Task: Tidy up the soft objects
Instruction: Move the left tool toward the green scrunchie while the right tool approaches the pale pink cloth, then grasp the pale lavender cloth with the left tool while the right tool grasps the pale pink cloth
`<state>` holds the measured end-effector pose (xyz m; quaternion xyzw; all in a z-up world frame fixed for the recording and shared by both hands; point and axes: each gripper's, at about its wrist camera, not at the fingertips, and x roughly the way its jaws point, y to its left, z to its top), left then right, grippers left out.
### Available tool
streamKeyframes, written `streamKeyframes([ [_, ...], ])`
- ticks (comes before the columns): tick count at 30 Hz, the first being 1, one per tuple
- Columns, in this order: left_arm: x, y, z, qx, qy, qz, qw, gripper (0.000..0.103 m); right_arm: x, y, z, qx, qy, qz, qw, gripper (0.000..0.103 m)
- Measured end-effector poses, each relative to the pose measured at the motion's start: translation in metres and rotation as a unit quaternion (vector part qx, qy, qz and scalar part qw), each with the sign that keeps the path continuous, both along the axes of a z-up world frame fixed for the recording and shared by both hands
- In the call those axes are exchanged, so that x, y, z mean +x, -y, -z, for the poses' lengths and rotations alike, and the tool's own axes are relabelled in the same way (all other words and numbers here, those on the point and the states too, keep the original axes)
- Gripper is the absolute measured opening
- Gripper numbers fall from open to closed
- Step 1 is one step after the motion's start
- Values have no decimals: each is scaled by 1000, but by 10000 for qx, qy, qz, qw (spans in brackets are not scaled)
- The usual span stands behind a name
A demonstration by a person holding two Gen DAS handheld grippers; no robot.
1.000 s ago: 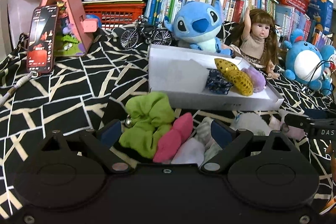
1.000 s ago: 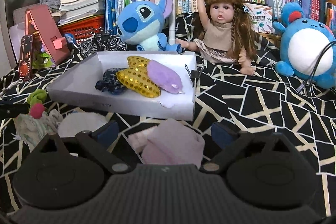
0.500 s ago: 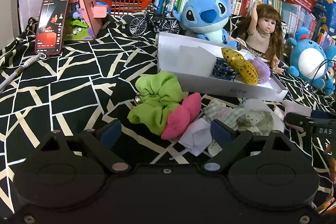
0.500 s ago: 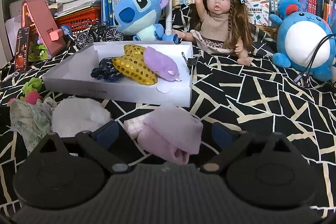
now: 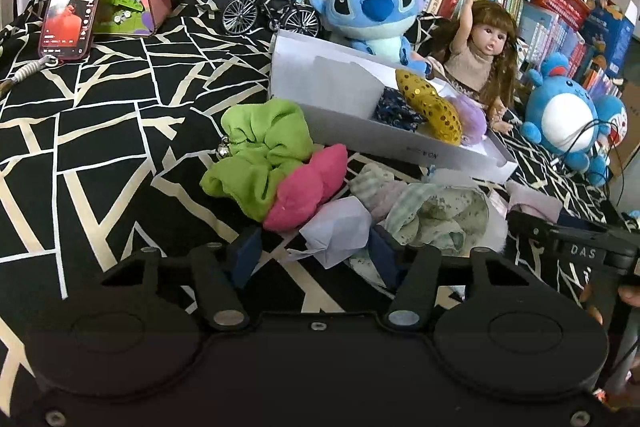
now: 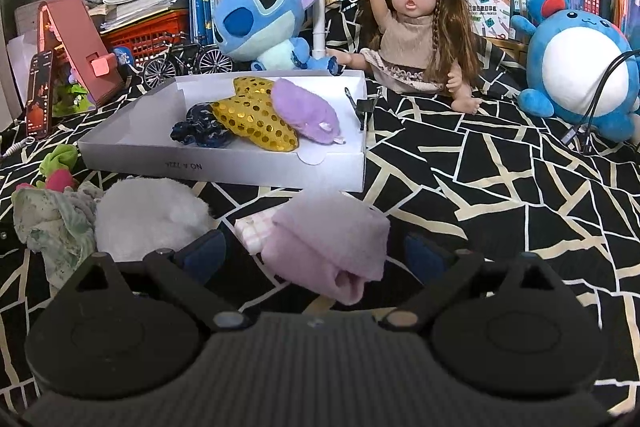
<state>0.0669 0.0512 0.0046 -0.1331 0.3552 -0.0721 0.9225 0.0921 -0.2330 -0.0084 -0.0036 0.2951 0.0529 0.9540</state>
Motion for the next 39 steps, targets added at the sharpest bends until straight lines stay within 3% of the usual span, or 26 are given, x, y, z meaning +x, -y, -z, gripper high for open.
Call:
streamKeyframes([
  [8,6,-2,-2,-268,24,-84,9996,53,0,3,-5,167,97,41,9998,92],
  [12,8,-1,-1,-326,25,-135,9994,40,2,4,-5,261,89,106,9996,86],
  [15,5,0,-3,-325,93,-167,9993,36,2,5,-5,318,81,145,9994,71],
  [17,2,4,-7,-120,210,-180,9995,36,1,3,-5,228,87,217,9995,58],
  [22,-6,10,-17,187,449,-107,9988,36,-5,2,-9,159,216,238,9994,51],
  [32,-19,14,-47,200,908,66,9956,36,-11,4,-26,203,521,321,9979,48],
  [39,-12,12,-55,219,981,12,9949,36,-11,3,-35,192,650,310,9972,48],
])
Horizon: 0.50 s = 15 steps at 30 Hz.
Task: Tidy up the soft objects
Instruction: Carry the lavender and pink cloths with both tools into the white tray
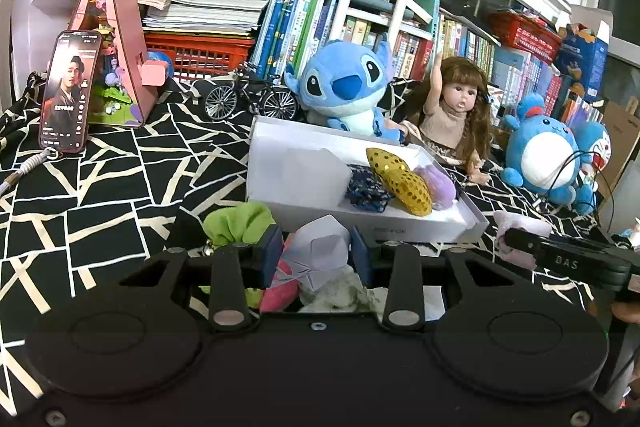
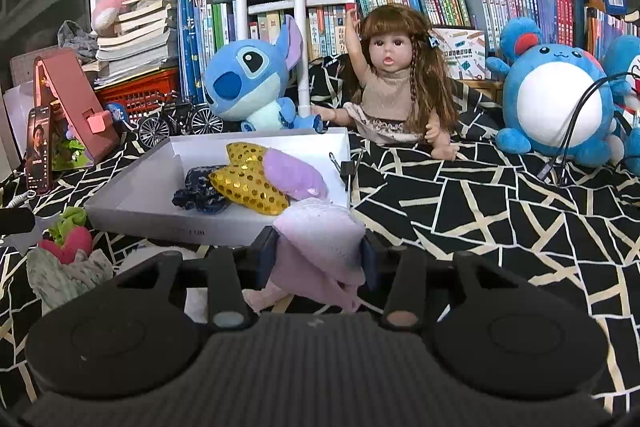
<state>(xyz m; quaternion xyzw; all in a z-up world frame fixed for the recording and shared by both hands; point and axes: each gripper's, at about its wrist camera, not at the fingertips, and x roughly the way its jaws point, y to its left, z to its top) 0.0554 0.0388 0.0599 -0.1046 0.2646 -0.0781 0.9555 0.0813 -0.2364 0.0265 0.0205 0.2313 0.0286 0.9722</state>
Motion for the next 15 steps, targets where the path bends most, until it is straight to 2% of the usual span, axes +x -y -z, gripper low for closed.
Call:
streamKeyframes([
  [8,18,0,-6,119,45,-41,9999,36,8,0,-11,84,87,-29,9999,48],
  [15,50,-6,-20,-61,97,4,9999,36,27,-1,-25,199,149,-69,9997,48],
])
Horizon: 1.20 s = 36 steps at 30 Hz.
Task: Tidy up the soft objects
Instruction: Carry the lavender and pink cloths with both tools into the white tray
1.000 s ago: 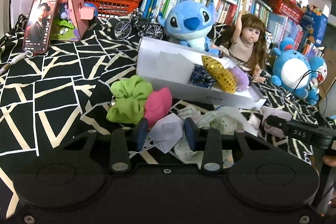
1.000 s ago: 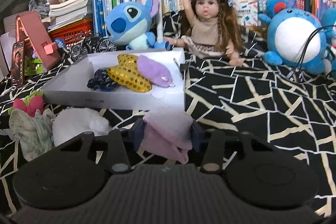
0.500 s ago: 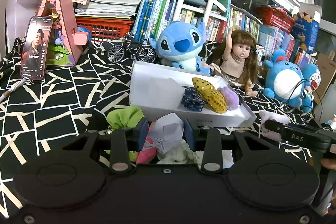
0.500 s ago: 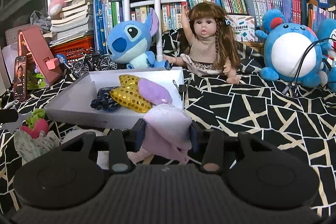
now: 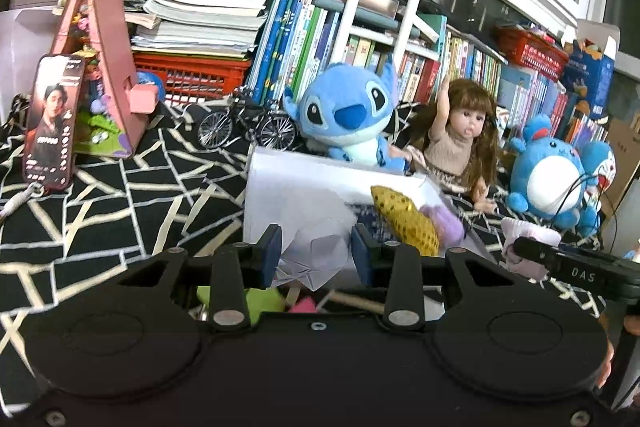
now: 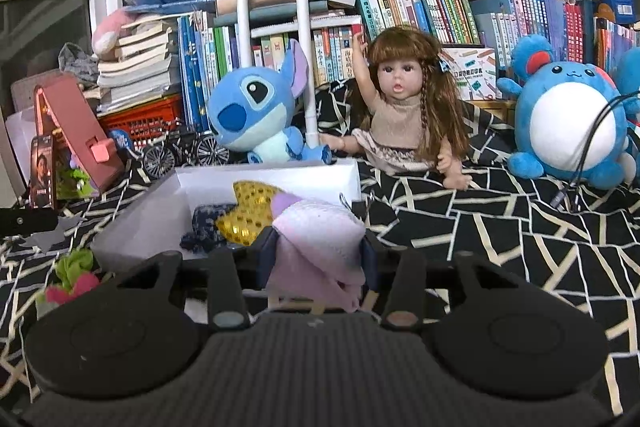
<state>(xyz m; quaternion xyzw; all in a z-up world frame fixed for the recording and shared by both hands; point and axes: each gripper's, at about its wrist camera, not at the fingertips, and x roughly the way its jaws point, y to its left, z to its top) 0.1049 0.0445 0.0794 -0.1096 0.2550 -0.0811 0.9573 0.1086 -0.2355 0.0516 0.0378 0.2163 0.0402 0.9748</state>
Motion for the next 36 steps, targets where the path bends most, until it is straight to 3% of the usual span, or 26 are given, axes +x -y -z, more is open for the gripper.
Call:
streamKeyframes([
  [7,46,0,-13,-69,-47,31,10000,36,33,-4,-19,71,2,-68,10000,48],
  [13,113,-3,-8,-535,-788,99,9954,36,75,-9,-33,146,-206,-105,9996,48],
  [19,154,-2,1,-506,-1031,-105,9933,36,106,-12,-29,235,-465,-37,9986,48],
  [27,166,1,24,-421,-1262,-230,9908,36,125,-11,-9,740,-814,-118,9939,48],
  [36,172,5,25,-546,-1238,-138,9907,36,133,-40,-12,1018,-802,-615,9897,48],
])
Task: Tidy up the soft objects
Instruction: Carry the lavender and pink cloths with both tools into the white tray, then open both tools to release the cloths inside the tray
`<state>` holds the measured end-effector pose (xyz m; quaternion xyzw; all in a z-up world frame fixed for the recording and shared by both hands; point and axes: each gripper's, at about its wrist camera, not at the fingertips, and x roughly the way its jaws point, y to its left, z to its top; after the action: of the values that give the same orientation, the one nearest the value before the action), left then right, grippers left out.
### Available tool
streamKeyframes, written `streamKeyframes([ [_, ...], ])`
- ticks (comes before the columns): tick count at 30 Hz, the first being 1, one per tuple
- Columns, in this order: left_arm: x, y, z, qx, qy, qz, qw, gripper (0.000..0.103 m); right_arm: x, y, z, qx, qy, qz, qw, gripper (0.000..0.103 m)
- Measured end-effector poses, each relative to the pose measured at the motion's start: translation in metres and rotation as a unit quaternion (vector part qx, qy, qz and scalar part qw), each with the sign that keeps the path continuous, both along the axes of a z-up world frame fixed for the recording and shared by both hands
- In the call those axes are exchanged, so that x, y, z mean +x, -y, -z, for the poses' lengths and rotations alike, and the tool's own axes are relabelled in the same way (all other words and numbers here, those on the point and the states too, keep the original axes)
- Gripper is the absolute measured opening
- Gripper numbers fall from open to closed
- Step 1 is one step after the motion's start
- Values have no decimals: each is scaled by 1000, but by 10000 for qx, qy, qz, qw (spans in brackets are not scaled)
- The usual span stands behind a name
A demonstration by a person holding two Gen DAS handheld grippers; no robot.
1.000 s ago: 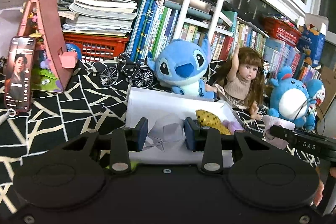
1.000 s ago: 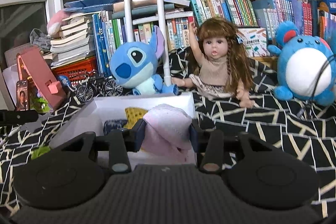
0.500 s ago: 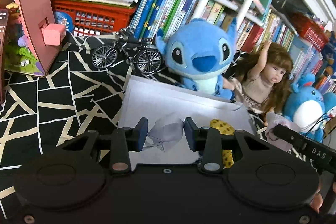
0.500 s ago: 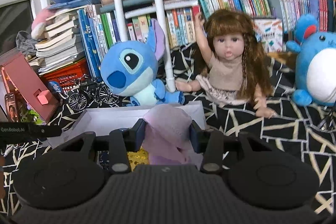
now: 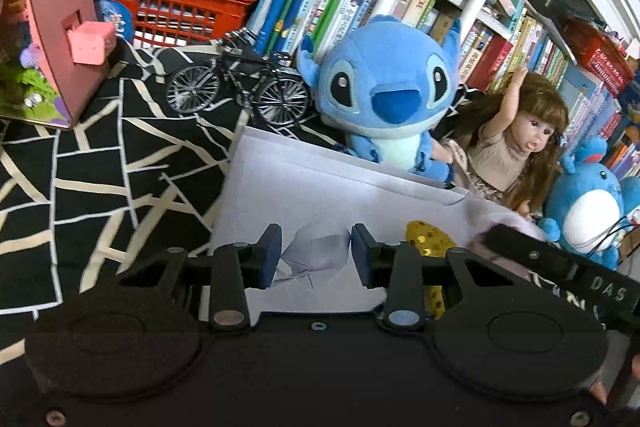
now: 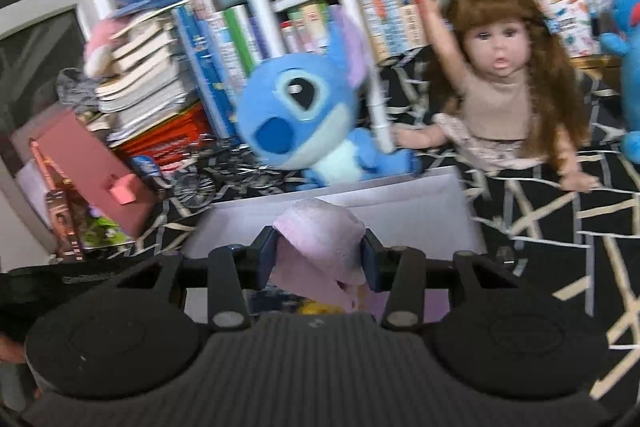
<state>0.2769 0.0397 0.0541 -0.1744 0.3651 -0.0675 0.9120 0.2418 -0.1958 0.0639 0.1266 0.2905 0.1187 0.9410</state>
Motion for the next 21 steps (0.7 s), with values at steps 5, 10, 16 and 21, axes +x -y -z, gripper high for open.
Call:
streamKeyframes([
  [5,2,1,1,-325,-77,138,9993,36,3,-20,3,125,-34,-302,9995,49],
  [10,5,0,4,-538,-141,196,9983,36,9,-25,16,362,-239,-365,9984,49],
  [16,8,1,6,-545,-153,218,9982,34,15,-25,29,404,-422,-303,9978,49],
  [21,10,4,11,-576,-224,286,9977,34,16,-24,37,400,-513,-295,9974,49],
])
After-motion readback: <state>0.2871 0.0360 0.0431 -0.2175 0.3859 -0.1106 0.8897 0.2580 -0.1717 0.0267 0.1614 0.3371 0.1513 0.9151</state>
